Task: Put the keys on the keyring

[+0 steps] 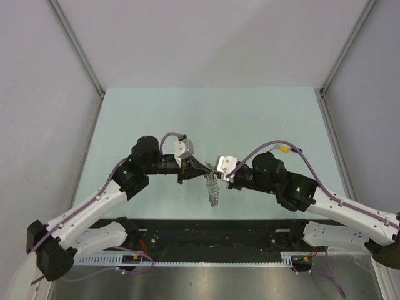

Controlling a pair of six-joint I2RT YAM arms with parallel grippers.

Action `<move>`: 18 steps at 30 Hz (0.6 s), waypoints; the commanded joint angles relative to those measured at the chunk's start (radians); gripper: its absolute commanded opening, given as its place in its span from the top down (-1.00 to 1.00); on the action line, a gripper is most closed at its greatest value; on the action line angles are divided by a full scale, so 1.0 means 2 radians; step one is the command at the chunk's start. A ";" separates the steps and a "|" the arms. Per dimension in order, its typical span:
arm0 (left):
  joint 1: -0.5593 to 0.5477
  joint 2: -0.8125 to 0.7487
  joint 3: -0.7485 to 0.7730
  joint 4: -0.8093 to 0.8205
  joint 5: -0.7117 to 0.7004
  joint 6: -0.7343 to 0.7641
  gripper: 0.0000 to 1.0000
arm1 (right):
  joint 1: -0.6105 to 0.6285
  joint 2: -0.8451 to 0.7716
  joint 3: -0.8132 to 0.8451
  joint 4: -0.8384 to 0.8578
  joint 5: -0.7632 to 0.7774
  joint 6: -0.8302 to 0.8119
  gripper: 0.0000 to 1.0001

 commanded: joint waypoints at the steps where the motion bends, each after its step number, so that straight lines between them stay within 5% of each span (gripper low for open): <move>1: 0.007 -0.047 -0.046 0.153 -0.001 -0.083 0.95 | 0.003 -0.021 0.006 0.030 -0.023 0.005 1.00; 10: 0.013 -0.064 -0.122 0.263 0.003 -0.165 0.45 | 0.003 -0.009 0.035 -0.016 -0.050 -0.015 1.00; 18: 0.031 -0.063 -0.087 0.158 0.036 -0.103 0.21 | 0.003 0.005 0.058 -0.050 -0.054 -0.036 1.00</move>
